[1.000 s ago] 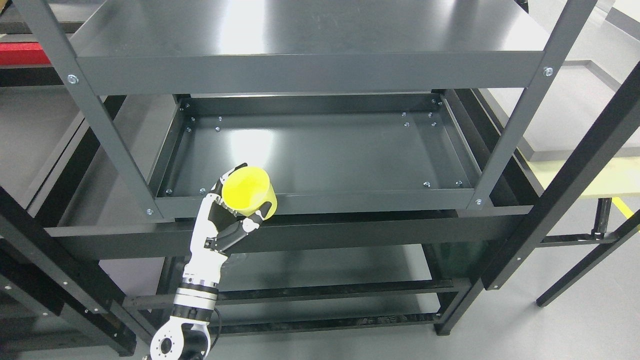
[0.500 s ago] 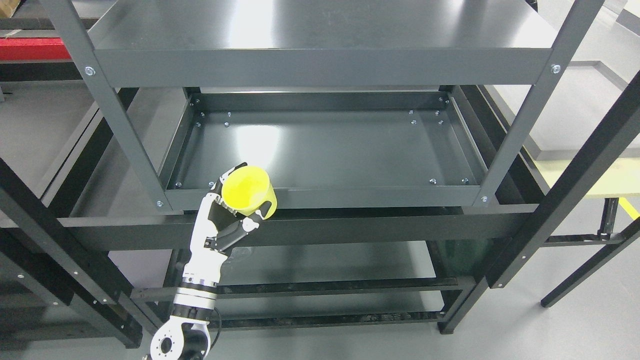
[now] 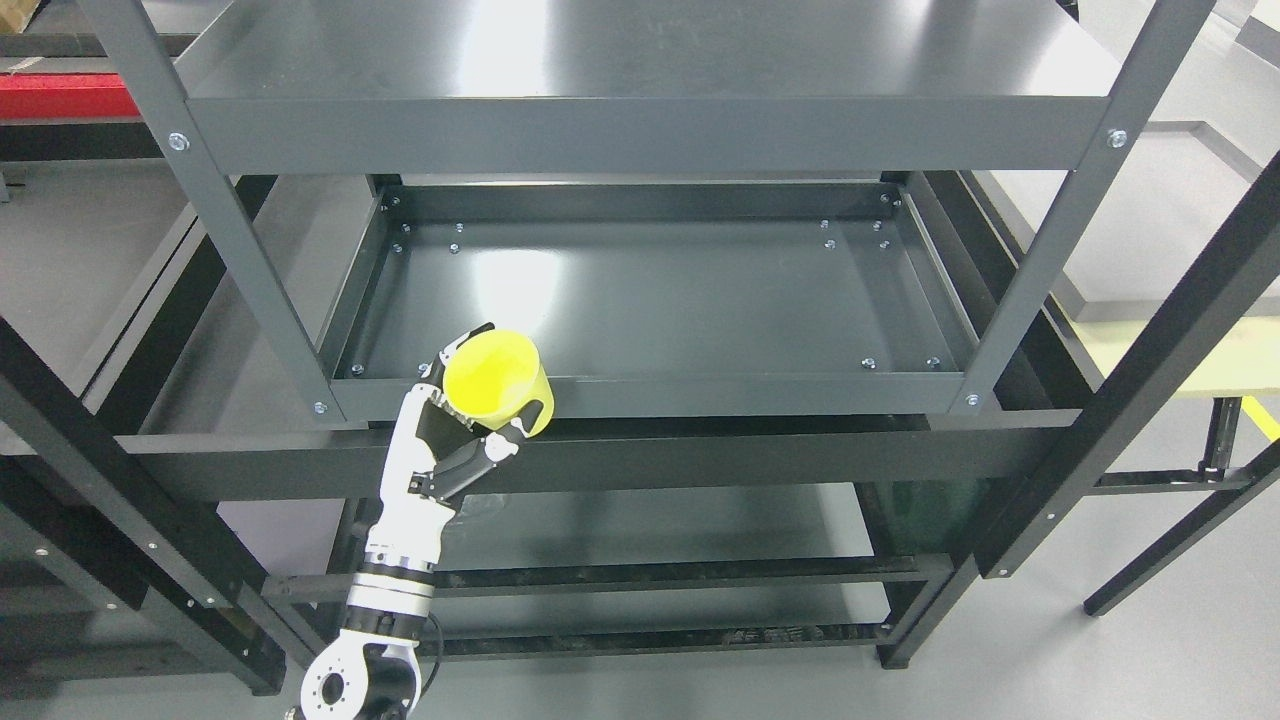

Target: Place yellow IKEA cup on middle right shelf

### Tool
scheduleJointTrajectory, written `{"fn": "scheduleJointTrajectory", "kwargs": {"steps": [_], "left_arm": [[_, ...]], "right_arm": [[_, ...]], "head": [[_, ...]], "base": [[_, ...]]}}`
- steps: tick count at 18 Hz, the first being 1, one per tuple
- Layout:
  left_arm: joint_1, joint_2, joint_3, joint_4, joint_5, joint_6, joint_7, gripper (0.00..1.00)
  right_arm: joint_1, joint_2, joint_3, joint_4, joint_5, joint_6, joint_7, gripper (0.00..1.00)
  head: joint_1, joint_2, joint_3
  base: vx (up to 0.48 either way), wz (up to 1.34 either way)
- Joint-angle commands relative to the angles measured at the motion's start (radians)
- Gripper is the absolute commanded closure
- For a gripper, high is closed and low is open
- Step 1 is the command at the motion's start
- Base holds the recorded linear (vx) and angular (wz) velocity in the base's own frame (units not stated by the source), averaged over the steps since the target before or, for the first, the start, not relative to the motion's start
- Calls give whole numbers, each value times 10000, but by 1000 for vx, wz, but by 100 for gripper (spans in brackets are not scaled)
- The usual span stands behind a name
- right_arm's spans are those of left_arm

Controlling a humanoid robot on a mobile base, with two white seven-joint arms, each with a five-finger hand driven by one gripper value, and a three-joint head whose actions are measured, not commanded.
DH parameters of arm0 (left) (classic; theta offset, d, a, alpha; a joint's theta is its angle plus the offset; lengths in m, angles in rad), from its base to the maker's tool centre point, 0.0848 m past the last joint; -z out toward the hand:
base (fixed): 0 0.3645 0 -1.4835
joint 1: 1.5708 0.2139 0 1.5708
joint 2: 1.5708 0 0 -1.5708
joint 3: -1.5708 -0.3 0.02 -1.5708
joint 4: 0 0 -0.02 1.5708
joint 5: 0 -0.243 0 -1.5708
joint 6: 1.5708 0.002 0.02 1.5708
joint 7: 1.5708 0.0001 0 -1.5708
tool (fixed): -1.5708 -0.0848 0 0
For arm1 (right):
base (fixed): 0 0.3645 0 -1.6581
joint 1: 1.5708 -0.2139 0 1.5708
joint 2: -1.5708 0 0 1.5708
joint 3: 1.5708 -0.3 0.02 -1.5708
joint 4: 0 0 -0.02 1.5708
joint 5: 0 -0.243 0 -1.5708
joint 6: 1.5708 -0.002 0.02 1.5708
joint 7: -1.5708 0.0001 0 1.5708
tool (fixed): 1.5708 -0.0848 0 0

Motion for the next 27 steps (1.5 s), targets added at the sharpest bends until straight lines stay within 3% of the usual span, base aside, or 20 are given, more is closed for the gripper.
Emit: {"fn": "scheduleJointTrajectory", "kwargs": {"steps": [1,10,17,21,27], "left_arm": [[-80,175,-32,-35,-12,34,-8,95],[-19,175,-445,-526,-12,-286,-206,94],[472,175,-1397,-587,-12,-3305,-698,93],[381,175,-1688,-1322,-12,-4687,-974,91],[-690,175,-1750,-1876,-28,-4859,-1128,91]], "right_arm": [[138,-175,169,0,-245,0,-8,1],[138,-175,169,0,-245,0,-8,1],[138,-175,169,0,-245,0,-8,1],[138,-175,169,0,-245,0,-8,1],[138,-175,169,0,-245,0,-8,1]], "head": [[0,0,0],[0,0,0],[0,0,0],[0,0,0],[0,0,0]], "base": [[0,0],[0,0],[0,0],[0,0],[12,0]]}}
